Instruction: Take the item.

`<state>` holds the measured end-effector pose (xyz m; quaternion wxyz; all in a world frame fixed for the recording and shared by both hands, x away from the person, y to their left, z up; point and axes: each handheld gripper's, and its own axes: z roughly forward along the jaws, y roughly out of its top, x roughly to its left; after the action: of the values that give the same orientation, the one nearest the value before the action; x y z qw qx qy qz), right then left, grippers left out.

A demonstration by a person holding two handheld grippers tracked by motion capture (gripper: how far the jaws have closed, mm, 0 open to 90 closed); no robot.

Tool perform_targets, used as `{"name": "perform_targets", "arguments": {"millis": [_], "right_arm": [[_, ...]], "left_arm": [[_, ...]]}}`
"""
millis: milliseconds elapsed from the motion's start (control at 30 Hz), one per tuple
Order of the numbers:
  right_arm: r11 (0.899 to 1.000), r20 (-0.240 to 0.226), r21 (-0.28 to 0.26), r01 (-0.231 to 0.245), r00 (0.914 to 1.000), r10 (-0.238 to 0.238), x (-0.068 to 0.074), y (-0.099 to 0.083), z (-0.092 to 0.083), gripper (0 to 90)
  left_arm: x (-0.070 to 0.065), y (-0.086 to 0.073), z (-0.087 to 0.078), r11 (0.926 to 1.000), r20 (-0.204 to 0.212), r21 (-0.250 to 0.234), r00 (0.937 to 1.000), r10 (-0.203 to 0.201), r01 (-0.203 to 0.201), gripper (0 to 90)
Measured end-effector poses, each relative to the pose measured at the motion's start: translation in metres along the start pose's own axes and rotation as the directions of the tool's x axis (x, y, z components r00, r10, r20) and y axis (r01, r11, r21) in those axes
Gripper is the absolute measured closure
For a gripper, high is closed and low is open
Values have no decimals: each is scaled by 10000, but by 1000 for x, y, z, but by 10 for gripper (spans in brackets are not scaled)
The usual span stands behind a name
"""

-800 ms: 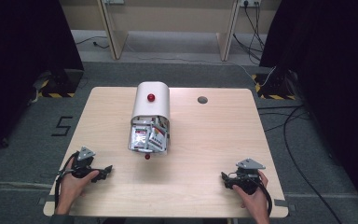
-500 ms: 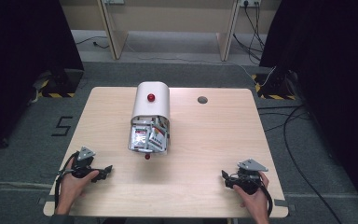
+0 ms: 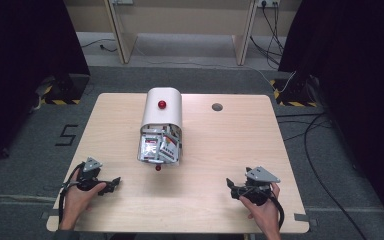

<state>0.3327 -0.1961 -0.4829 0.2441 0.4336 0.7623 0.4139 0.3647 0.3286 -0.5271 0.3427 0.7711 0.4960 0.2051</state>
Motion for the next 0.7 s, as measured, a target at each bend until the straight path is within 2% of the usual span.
{"name": "perform_targets", "arguments": {"millis": [433,700], "right_arm": [[9957,-584,-691,611,9962,-652,27,39,0,192],[9924,-816,-959,769,9930,-848,42,57,3,204]], "left_arm": [[0,0,0,10000,5,2,10000,2,-2,0],[0,0,0,10000,17,0,10000,11,-11,0]]}}
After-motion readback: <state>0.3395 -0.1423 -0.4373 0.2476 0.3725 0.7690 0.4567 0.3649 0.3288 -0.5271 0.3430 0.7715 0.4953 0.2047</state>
